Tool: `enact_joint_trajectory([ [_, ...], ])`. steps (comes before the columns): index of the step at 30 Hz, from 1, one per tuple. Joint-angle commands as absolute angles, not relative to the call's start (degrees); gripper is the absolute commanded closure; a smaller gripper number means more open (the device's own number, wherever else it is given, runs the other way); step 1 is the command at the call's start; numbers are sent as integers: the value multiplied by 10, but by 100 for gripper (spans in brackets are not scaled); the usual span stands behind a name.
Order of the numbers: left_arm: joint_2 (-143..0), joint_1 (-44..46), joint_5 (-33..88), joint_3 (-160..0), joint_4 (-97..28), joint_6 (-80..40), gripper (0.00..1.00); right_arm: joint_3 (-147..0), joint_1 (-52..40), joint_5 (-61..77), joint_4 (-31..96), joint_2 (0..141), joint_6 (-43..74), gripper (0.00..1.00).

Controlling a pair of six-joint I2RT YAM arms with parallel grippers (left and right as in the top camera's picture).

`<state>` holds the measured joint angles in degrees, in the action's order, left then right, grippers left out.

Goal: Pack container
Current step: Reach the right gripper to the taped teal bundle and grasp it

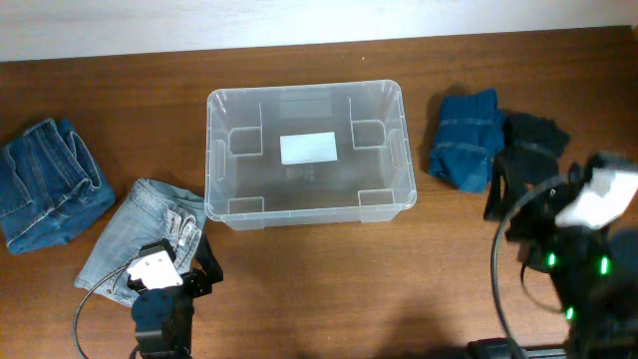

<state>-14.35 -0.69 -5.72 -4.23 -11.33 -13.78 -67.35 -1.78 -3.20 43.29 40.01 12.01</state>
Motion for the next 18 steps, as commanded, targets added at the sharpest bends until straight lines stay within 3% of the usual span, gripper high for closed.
enact_joint_trajectory([
  [1, -139, -9, -47, -34, -111, -139, 1, -751, -14, -42, 467, 475, 123, 1],
  [7, -139, -9, -47, -34, -111, -139, 1, -855, 20, -15, 537, 593, 123, 1],
  [14, -139, -9, -47, -34, -111, -139, 0, -916, 168, 131, 578, 688, 123, 2],
  [18, -139, -9, -47, -34, -111, -139, 1, -915, 247, 114, 577, 727, 123, 2],
])
